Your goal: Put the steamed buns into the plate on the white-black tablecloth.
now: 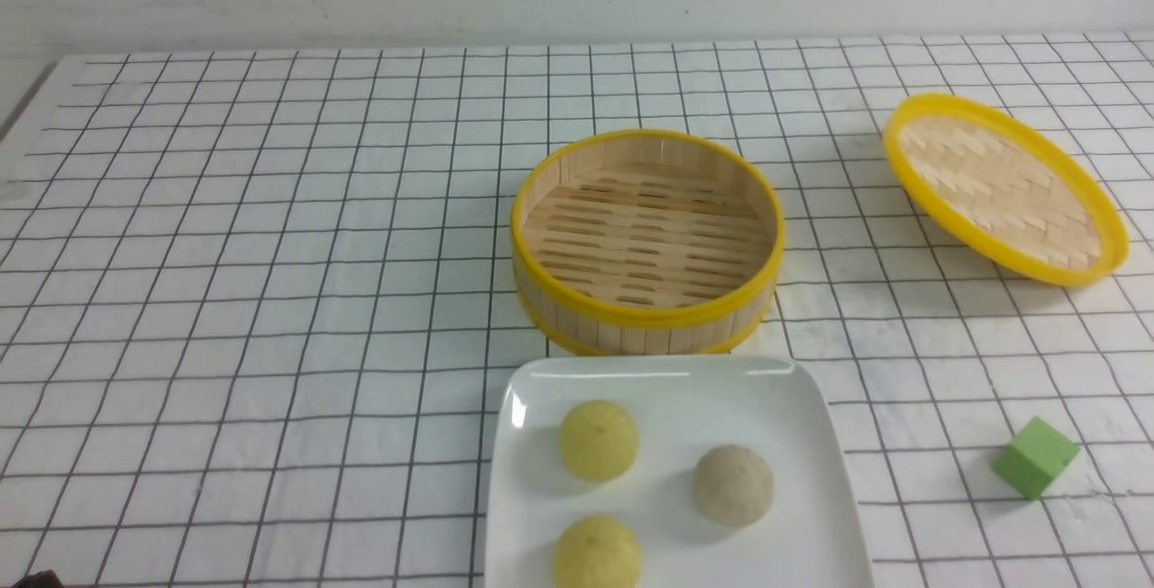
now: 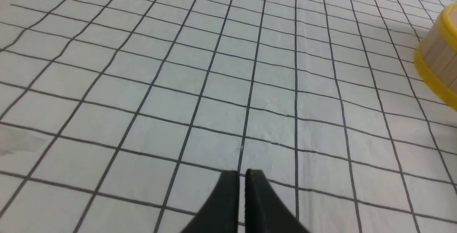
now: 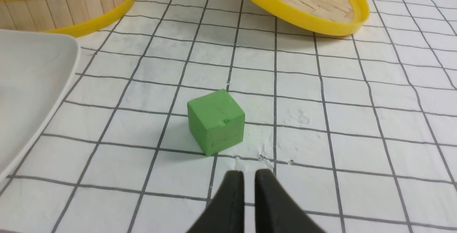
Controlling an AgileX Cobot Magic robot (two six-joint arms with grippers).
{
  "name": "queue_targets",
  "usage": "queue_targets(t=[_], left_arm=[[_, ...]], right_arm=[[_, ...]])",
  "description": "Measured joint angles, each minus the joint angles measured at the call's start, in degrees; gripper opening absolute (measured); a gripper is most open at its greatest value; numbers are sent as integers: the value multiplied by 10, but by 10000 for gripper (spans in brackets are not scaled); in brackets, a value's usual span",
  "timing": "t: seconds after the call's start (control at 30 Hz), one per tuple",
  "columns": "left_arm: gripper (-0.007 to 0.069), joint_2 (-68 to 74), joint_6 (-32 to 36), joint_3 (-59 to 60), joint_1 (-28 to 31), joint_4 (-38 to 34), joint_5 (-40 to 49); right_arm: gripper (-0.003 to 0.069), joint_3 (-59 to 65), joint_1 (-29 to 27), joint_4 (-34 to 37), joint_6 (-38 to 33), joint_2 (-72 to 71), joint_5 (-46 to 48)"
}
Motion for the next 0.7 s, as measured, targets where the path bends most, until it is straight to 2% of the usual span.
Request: queue_targets(t=[0.7], left_arm=[[71, 0, 0, 0, 0, 2, 0]], right_arm=[[77, 0, 0, 0, 0, 0, 0]])
